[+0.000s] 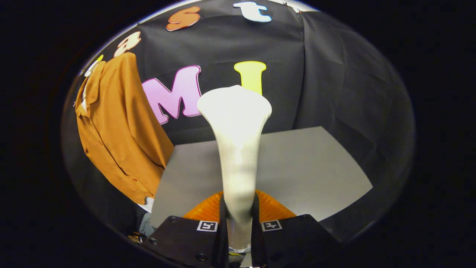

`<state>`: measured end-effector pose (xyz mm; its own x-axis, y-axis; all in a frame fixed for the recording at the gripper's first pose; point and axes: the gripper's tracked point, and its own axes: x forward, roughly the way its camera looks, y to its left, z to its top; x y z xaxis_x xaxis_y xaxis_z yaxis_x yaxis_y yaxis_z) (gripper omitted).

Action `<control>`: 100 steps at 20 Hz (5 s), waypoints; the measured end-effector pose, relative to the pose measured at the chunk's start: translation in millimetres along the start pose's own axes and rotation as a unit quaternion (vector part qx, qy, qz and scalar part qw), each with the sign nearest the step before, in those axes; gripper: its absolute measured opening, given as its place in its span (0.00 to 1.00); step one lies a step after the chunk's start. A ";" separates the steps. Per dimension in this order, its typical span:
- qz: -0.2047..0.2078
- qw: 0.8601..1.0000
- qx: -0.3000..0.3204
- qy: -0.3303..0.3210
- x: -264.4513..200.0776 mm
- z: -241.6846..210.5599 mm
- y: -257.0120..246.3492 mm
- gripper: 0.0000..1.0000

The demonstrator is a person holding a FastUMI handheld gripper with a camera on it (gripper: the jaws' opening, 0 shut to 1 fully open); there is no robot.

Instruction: Iron the clothes twice with a garment steamer, once on the left side and once on the right side.

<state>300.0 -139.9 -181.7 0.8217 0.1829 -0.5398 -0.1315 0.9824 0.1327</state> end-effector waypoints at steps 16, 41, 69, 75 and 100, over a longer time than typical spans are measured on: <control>-0.013 0.982 0.006 -0.188 -203.1 17.8 135.1 0.27; -0.014 0.978 -0.034 -0.204 -141.7 7.9 286.5 0.27; -0.046 0.990 -0.066 -0.114 38.7 -65.1 287.2 0.27; -0.049 0.993 -0.076 -0.081 50.7 -103.0 283.7 0.27; -0.050 0.994 -0.069 -0.069 -28.3 -158.0 288.1 0.27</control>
<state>151.2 144.0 -259.5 0.9011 0.0874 -0.4246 -0.1133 0.9929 -0.0362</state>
